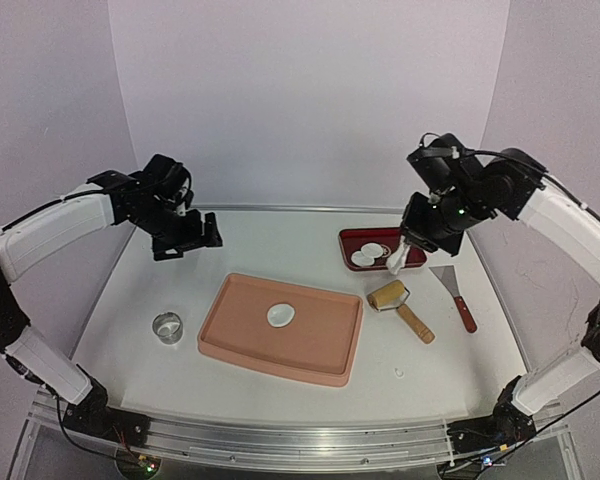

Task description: Roll out the dumpling wrappers from the dough

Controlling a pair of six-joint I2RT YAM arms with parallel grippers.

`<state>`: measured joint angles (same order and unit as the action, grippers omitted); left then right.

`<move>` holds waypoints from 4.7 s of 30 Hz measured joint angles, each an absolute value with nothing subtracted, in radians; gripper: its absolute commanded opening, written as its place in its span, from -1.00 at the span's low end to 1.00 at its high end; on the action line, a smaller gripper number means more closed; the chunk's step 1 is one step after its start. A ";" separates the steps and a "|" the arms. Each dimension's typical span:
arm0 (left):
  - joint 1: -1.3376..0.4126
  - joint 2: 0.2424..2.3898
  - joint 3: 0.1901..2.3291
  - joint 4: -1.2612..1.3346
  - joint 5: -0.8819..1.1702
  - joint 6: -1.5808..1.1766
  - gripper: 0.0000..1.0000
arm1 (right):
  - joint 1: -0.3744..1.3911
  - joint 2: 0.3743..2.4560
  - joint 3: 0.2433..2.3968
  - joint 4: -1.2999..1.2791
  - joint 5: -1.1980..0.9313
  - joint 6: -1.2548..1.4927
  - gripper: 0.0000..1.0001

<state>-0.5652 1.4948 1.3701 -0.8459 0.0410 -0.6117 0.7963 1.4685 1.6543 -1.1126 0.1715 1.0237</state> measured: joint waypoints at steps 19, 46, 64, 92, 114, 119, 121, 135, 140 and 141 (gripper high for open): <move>-0.493 1.337 1.306 -1.022 -0.133 -0.612 0.99 | 0.791 1.376 1.355 -1.303 0.190 1.214 -1.00; -0.493 1.379 1.327 -1.029 -0.135 -0.599 0.99 | 0.791 1.751 1.522 -1.021 -0.270 0.825 -0.95; -0.493 1.405 1.331 -1.013 -0.134 -0.591 0.99 | 0.791 1.957 1.507 -0.897 -0.246 0.781 -0.69; -0.493 1.411 1.354 -1.012 -0.100 -0.568 0.96 | 0.671 1.737 1.575 -1.039 -0.263 0.715 0.63; -0.496 1.475 1.399 -0.982 0.075 -0.542 0.73 | 0.712 1.835 1.439 -1.006 -0.145 0.755 0.72; -0.565 1.585 1.468 -0.952 0.155 -0.521 0.55 | 0.712 1.753 1.434 -0.997 -0.160 0.757 0.78; -0.618 1.651 1.510 -0.936 0.182 -0.518 0.44 | 0.712 1.734 1.433 -0.978 -0.173 0.759 0.78; -0.855 2.061 1.815 -0.854 0.405 -0.497 0.23 | 0.712 1.698 1.331 -0.802 -0.328 0.802 0.92; -0.865 2.176 1.916 -0.844 0.472 -0.497 0.20 | 0.712 1.639 1.336 -0.762 -0.373 0.802 0.93; -0.865 2.201 1.943 -0.845 0.483 -0.497 0.21 | 0.711 1.628 1.336 -0.759 -0.376 0.803 0.93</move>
<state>-0.8650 2.2005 1.9430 -0.8448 0.4831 -0.4969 0.7109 1.6283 1.3357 -0.7586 -0.3759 0.8032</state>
